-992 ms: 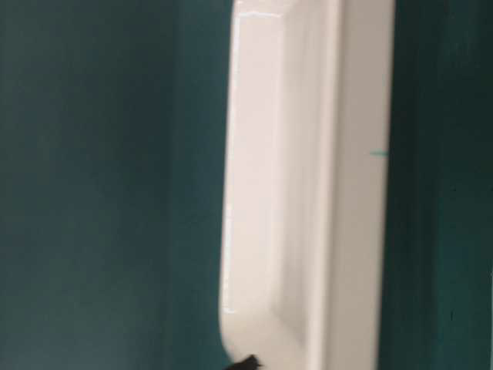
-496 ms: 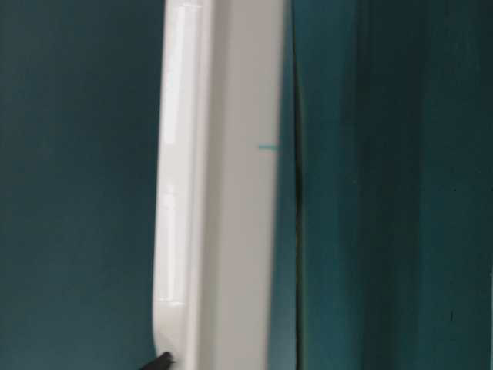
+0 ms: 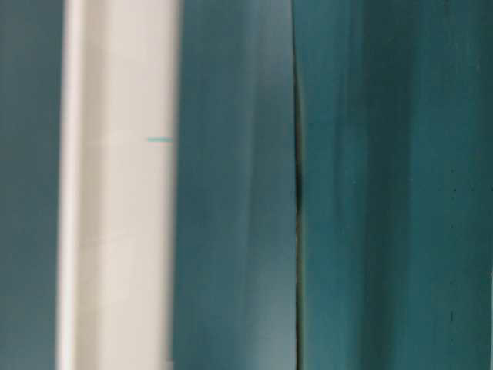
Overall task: Lift the white case with both hands.
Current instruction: 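Lift the white tray upward with both grippers, then hold the white tray raised between both grippers, then lower the white tray back onto the table with both grippers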
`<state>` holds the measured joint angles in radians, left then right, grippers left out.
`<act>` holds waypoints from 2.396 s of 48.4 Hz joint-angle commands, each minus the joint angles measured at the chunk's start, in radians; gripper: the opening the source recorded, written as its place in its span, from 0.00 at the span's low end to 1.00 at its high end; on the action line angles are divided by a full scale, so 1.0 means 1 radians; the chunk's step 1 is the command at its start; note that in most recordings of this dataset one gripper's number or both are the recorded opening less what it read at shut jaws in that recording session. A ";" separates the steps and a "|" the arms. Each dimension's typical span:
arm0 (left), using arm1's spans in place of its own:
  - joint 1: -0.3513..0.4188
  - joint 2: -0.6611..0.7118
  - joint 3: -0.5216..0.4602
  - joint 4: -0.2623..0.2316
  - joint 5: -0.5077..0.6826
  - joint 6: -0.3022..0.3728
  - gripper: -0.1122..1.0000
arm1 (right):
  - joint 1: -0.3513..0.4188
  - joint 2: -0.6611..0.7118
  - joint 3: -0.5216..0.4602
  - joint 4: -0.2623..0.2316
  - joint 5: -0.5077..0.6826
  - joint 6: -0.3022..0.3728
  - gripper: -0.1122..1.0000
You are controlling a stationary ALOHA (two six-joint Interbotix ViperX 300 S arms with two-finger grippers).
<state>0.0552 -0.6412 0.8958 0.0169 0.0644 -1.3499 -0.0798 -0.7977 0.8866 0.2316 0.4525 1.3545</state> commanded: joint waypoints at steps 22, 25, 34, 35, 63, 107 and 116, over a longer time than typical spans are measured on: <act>-0.005 -0.049 -0.175 0.003 0.117 -0.034 0.18 | -0.034 -0.026 -0.164 -0.002 0.100 0.002 0.21; -0.003 -0.051 -0.195 0.003 0.132 -0.034 0.18 | -0.037 -0.026 -0.181 0.000 0.100 0.002 0.21; -0.003 -0.052 -0.242 0.003 0.179 -0.034 0.18 | -0.049 -0.032 -0.233 -0.002 0.101 0.002 0.21; -0.003 -0.052 -0.245 0.003 0.184 -0.034 0.18 | -0.052 -0.034 -0.241 -0.002 0.101 0.002 0.21; 0.005 -0.064 -0.304 0.005 0.236 -0.031 0.18 | -0.075 -0.055 -0.321 0.000 0.178 0.000 0.21; 0.020 -0.003 -0.089 0.005 0.124 -0.031 0.16 | -0.071 -0.003 -0.077 0.000 0.112 -0.092 0.21; 0.021 0.035 -0.026 0.005 0.104 -0.031 0.16 | -0.061 0.018 0.031 0.000 0.034 -0.095 0.21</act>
<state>0.0736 -0.6335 0.8590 0.0184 0.1825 -1.3837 -0.1442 -0.8084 0.8897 0.2316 0.5170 1.2609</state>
